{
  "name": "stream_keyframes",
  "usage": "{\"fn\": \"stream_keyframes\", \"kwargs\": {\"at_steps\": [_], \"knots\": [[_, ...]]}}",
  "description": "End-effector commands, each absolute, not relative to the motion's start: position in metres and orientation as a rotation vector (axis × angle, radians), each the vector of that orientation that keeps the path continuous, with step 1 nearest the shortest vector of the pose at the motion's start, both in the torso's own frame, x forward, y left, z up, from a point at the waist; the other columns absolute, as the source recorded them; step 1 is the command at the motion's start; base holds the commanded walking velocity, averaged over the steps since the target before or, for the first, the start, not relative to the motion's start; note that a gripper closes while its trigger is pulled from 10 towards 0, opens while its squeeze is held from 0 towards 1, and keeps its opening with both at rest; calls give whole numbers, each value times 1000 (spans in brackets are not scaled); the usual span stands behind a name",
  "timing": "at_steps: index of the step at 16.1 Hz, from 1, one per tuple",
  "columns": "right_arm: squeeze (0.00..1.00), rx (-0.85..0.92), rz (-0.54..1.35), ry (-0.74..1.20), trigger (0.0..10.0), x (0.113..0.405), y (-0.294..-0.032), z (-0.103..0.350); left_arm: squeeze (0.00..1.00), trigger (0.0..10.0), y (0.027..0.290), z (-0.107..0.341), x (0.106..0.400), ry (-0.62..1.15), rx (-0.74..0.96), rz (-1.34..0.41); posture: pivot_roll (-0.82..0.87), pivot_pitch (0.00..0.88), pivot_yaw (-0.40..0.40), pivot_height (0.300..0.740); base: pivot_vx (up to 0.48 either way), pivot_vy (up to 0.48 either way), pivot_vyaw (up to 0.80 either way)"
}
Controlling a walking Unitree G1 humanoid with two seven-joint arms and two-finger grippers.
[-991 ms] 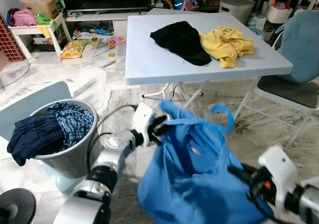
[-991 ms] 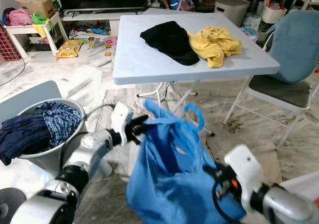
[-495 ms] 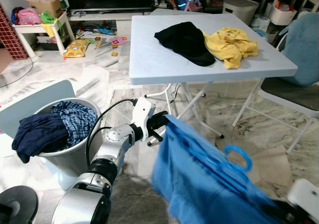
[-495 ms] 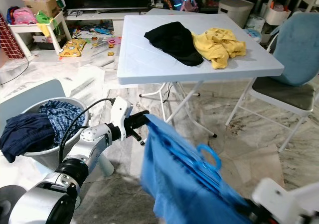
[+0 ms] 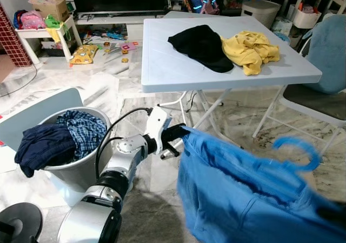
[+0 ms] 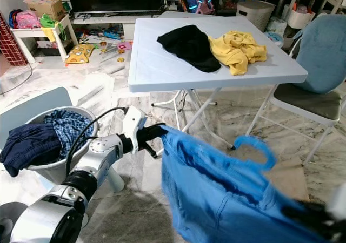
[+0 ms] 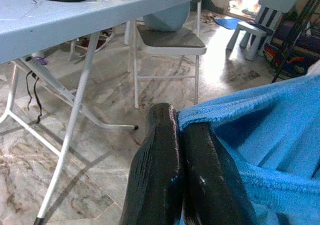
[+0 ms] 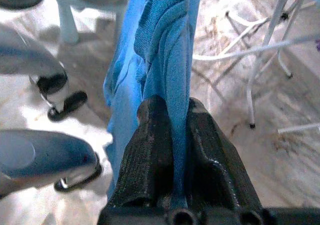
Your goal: Hang hanger
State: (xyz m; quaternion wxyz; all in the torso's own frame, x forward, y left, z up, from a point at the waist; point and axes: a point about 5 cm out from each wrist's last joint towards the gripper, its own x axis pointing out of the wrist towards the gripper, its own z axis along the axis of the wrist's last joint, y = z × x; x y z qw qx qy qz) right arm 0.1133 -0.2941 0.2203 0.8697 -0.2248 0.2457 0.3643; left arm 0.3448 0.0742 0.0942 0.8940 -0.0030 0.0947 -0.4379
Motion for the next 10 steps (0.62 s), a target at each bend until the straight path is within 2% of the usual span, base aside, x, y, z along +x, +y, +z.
{"fn": "stream_keyframes", "kwargs": {"at_steps": [1,4,5,6,8,9,10], "knots": [[0,-483,789,470,10000,113,-291,233,0,0,83,91,346,230,5,-892,-77,0,4,740,0,0,0],[0,-493,812,497,10000,109,-288,232,0,0,80,89,344,240,14,-916,-77,0,6,740,0,0,0],[0,-463,790,480,10000,113,-287,229,0,2000,80,88,343,245,24,-917,-79,0,6,740,0,0,0],[0,-462,777,484,10000,116,-286,225,0,10000,80,89,346,230,65,-874,-77,0,4,740,0,0,0],[0,-483,807,547,10000,115,-279,210,0,10000,83,98,355,197,53,-769,-73,0,0,740,0,0,0],[0,-505,799,575,10000,118,-277,199,1000,10000,80,106,357,174,-26,-779,-70,0,-3,740,0,0,0],[0,-511,796,580,10000,118,-277,197,1000,10000,79,108,358,168,-46,-786,-69,0,-4,740,0,0,0]]}}
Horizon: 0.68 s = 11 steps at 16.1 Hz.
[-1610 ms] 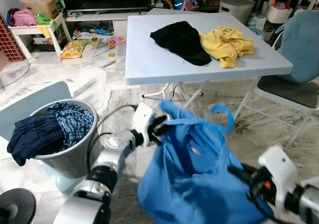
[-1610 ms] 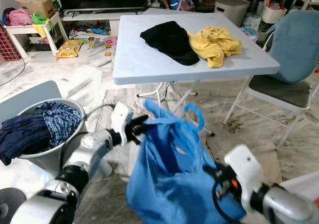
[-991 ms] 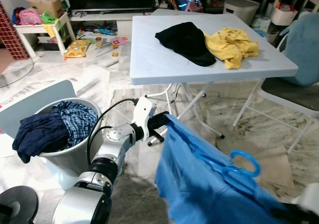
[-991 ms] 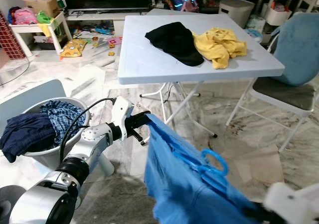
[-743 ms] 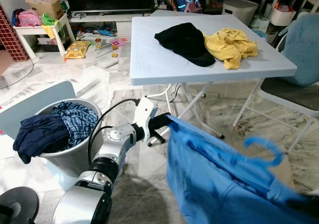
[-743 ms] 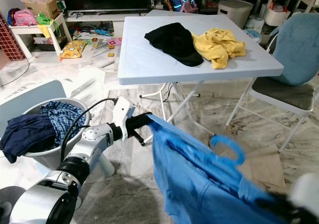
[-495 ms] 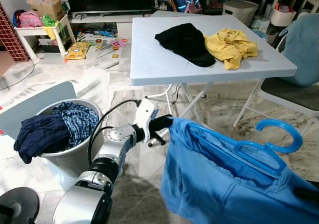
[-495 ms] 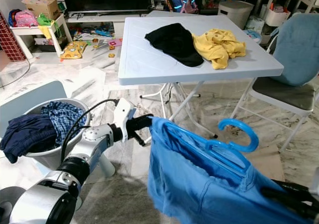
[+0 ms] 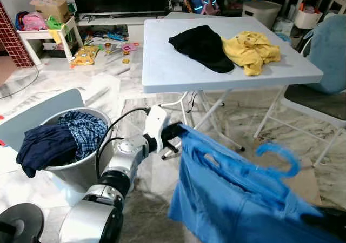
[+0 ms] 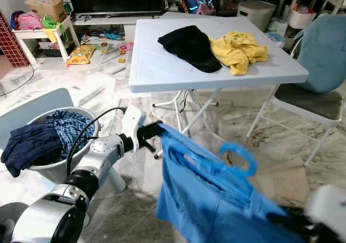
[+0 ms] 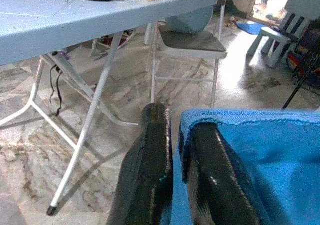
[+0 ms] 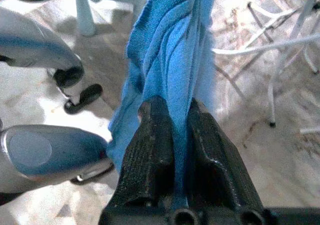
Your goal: Hang hanger
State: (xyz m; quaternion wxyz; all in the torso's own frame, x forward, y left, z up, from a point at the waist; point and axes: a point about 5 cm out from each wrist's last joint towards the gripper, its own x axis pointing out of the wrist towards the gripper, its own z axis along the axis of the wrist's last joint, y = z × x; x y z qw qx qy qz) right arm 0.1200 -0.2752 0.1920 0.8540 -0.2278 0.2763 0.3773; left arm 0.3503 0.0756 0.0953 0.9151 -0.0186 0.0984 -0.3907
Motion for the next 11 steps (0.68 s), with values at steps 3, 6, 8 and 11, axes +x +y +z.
{"fn": "stream_keyframes", "kwargs": {"at_steps": [3,6,8,11], "knots": [[0,-495,635,476,10000,153,-272,186,1000,10000,61,114,351,167,-165,-916,-57,0,-12,740,0,0,0],[0,-468,562,347,10000,180,-260,192,1000,10000,55,111,345,176,-158,-973,-51,0,-18,740,0,0,0],[0,-484,579,358,10000,181,-259,195,1000,10000,55,106,343,202,-107,-965,-52,0,-19,740,0,0,0],[0,-484,568,333,10000,185,-257,206,1000,10000,53,99,342,215,-46,-924,-65,0,-18,740,0,0,0]]}}
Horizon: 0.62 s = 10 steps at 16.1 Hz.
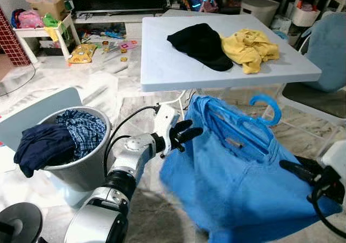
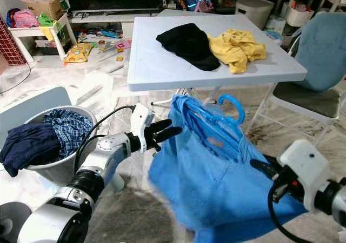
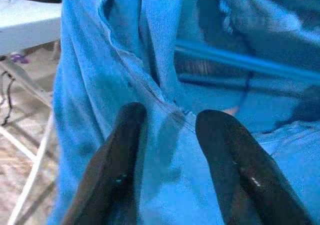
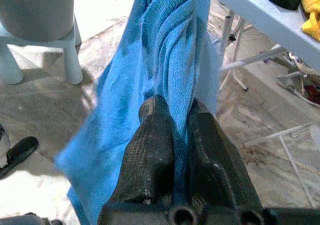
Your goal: Hang hanger
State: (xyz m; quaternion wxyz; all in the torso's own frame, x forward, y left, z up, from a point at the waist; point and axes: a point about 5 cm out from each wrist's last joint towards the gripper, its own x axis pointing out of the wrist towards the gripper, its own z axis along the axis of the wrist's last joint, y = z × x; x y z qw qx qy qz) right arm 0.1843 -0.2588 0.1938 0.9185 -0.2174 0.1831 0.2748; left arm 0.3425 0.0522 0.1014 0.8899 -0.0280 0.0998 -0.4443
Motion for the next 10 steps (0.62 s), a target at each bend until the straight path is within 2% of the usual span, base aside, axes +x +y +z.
{"fn": "stream_keyframes", "kwargs": {"at_steps": [1,3,4,5,7,8,10], "knots": [[0,-476,586,317,10000,185,-253,210,1000,10000,54,96,343,225,-23,-880,-66,0,-18,740,0,0,0],[0,-469,638,318,10000,179,-245,215,1000,10000,59,97,348,215,2,-806,-72,0,-16,740,0,0,0],[0,-458,665,322,10000,176,-242,216,384,10000,59,98,351,215,-4,-785,-73,0,-17,740,0,0,0],[0,-450,688,328,10000,173,-239,217,0,10000,57,100,352,209,-18,-771,-75,0,-16,740,0,0,0],[0,-453,696,339,10000,172,-239,217,0,10000,54,104,354,198,-53,-765,-79,0,-14,740,0,0,0],[0,-456,683,354,10000,172,-239,216,0,10000,43,113,355,168,-153,-784,-83,0,-10,740,0,0,0],[0,-453,677,355,10000,172,-236,212,0,10000,32,114,349,172,-212,-868,-79,0,-7,740,0,0,0]]}}
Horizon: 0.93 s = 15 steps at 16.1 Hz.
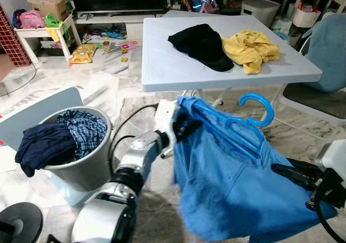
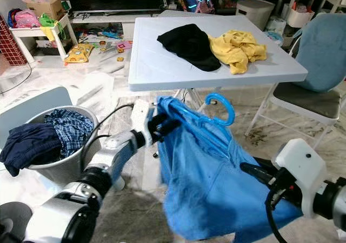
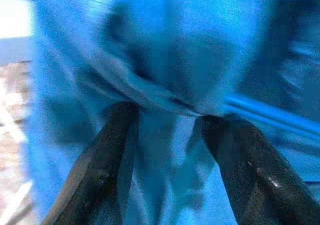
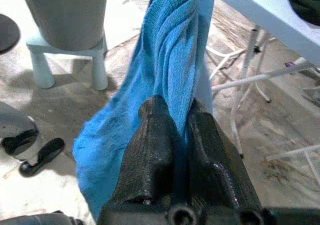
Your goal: Hang hanger
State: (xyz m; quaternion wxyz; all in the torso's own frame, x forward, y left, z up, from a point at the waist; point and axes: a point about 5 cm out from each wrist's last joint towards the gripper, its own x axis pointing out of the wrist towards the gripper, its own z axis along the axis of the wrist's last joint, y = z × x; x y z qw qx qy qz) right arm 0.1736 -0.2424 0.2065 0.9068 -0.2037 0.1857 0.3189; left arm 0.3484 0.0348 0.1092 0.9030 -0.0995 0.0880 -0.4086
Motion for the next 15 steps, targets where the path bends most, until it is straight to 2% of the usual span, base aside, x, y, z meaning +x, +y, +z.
{"fn": "stream_keyframes", "kwargs": {"at_steps": [1,2,5,7,8,14,15], "knots": [[0,-455,674,352,10000,174,-235,212,694,10000,31,113,347,178,-224,-891,-78,0,-5,740,0,0,0],[0,-457,670,349,10000,175,-235,211,1000,10000,30,112,345,182,-243,-906,-77,0,-5,740,0,0,0],[0,-463,652,342,10000,181,-234,210,1000,10000,29,107,339,203,-255,-957,-71,0,-7,740,0,0,0],[0,-459,660,336,10000,182,-232,210,1000,10000,33,103,340,209,-217,-919,-69,0,-12,740,0,0,0],[0,-450,693,340,10000,180,-228,211,0,10000,36,103,344,208,-191,-867,-69,0,-14,740,0,0,0],[0,-439,740,416,10000,159,-233,212,0,10000,50,112,360,174,-122,-705,-88,0,-6,740,0,0,0],[0,-440,741,435,10000,156,-234,210,0,0,51,114,361,162,-147,-705,-90,0,-5,740,0,0,0]]}}
